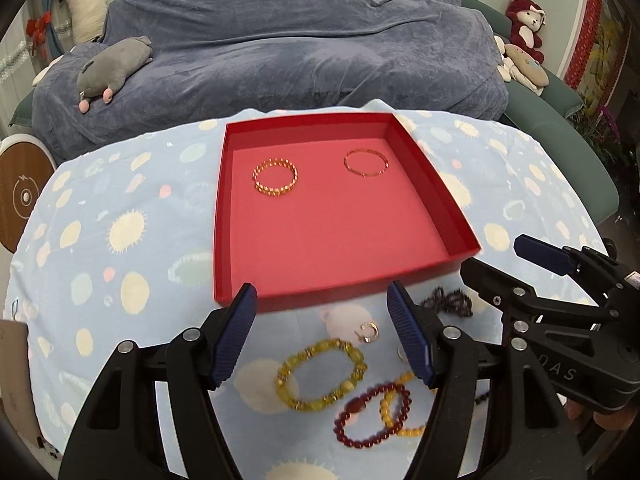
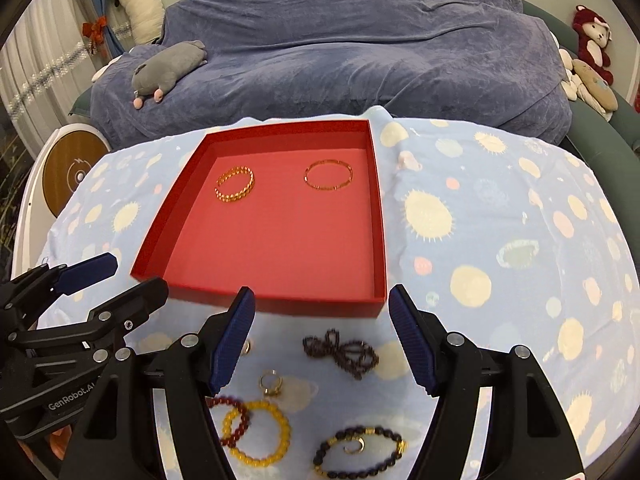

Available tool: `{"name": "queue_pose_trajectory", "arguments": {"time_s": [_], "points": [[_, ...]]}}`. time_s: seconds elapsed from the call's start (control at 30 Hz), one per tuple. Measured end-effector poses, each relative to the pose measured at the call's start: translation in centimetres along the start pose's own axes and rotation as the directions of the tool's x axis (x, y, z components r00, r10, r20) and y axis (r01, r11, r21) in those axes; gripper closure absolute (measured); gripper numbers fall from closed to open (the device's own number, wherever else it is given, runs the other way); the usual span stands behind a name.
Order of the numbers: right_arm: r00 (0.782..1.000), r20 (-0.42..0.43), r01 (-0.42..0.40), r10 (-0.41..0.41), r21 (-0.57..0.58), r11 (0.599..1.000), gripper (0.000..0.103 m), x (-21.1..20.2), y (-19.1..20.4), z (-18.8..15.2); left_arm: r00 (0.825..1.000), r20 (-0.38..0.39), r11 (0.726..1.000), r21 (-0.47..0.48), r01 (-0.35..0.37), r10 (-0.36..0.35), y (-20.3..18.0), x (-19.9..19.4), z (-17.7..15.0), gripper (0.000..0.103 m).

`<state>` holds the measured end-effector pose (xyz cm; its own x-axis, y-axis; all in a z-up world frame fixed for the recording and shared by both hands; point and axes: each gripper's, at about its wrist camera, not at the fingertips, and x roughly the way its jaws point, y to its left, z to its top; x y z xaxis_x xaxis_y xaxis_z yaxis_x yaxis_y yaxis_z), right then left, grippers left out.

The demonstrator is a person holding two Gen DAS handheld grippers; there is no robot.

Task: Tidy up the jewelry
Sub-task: 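Grasp the black bead bracelet with gold accents with the right tool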

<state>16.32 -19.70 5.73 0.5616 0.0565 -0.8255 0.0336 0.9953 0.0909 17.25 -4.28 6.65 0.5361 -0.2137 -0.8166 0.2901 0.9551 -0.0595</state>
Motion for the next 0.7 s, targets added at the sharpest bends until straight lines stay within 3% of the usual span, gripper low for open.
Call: {"name": "queue_pose_trajectory", "arguments": {"time_s": [0.2, 0.4, 0.7], "points": [[0.999, -0.028, 0.041, -0.041, -0.009, 0.999, 0.036, -1.4, -0.2, -5.7, 1.0, -0.022, 0.996, -0.084, 0.009, -0.011, -0.2, -1.3, -4.9, 0.039], [0.992, -0.096, 0.092, -0.086, 0.063, 0.994, 0.036, -1.2, -3.1, -10.4, 0.998, -0.065, 0.989, -0.148, -0.014, 0.005, 0.5, -1.1, -8.6, 0.039], [0.987, -0.119, 0.126, -0.11, 0.134, 0.983, 0.038, 0.1, -5.4, -11.3, 0.996, -0.07, 0.984, -0.165, -0.067, 0.056, 2.0, -1.0, -9.8, 0.039]]}}
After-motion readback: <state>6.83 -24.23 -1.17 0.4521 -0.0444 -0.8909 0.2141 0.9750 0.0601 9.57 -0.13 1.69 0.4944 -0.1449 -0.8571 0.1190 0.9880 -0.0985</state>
